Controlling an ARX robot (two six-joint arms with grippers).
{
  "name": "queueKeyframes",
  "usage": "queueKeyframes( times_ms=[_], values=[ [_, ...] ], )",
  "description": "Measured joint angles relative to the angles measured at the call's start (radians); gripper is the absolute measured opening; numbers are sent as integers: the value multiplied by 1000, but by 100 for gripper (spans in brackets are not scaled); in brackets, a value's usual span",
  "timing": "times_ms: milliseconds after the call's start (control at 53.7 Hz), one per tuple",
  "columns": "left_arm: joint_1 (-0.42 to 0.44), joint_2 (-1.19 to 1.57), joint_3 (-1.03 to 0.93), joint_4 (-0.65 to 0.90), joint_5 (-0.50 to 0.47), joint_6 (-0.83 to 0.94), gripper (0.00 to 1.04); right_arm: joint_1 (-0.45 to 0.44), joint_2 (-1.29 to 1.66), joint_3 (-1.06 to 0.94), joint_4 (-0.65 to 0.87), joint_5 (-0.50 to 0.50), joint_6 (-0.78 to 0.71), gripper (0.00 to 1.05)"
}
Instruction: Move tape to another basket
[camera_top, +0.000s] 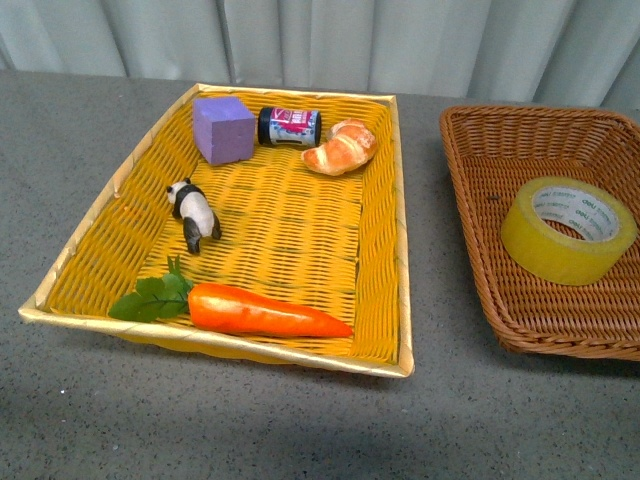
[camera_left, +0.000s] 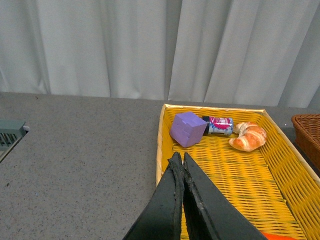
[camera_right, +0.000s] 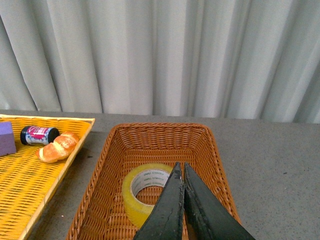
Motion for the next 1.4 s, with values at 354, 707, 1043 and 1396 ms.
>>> queueKeyframes(
  times_ms=[354,707,1043,1396],
  values=[
    [0,-260,-1,-238,0,0,4,0,-255,-5,-234,0,0,1],
    [0,-413,-2,-387,0,0,4,0,-405,-5,-380,0,0,1],
    [0,-520,-2,-494,0,0,4,0,-521,-5,-497,0,0,1],
    [0,-689,-1,-671,0,-1,6,0,-674,-4,-655,-1,0,1]
  ],
)
